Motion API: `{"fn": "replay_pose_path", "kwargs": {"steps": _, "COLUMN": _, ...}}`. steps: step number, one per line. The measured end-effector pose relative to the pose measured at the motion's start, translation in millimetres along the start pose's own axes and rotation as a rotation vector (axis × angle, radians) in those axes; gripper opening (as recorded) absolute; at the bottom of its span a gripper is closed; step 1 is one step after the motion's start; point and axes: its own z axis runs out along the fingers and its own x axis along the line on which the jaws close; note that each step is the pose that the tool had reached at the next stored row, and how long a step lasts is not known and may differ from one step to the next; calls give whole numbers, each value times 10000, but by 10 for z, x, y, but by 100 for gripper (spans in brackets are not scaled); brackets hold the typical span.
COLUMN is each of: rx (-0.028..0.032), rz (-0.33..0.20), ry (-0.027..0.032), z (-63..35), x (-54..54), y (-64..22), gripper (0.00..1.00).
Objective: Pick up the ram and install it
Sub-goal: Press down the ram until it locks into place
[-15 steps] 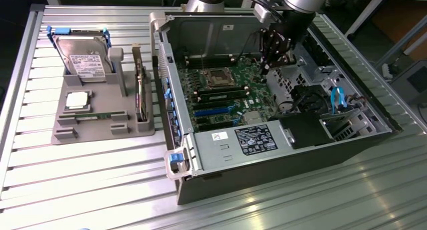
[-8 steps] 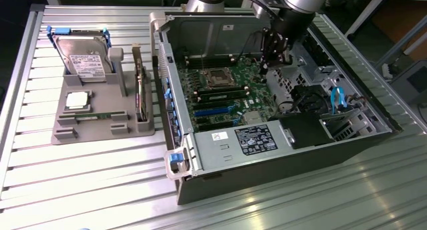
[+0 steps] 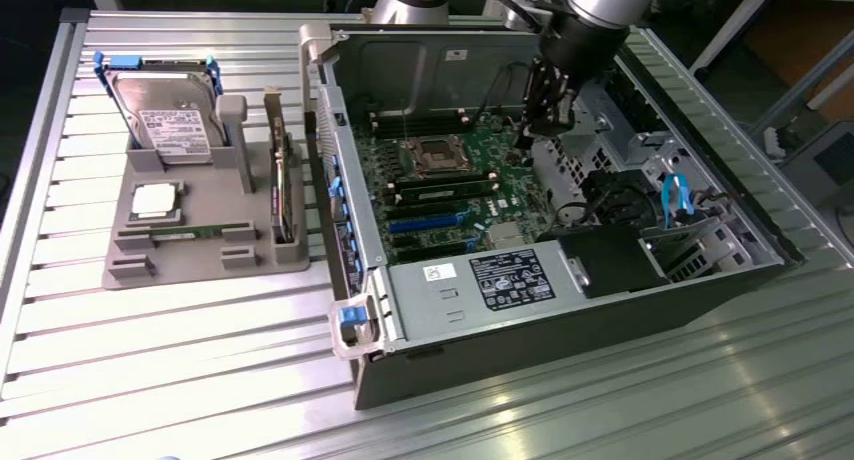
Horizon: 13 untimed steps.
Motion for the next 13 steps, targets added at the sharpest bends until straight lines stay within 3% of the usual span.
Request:
{"fn": "replay_pose_path", "kwargs": {"steps": 5, "rx": -47, "rz": 1709, "ry": 42, "z": 27, "x": -2, "y": -2, "gripper": 9}}
{"fn": "replay_pose_path", "kwargs": {"steps": 9, "rx": -73, "rz": 3099, "ry": 108, "z": 52, "x": -3, "y": -4, "gripper": 9}}
{"fn": "replay_pose_path", "kwargs": {"steps": 13, "rx": -153, "rz": 4585, "ry": 80, "z": 77, "x": -5, "y": -5, "gripper": 9}}
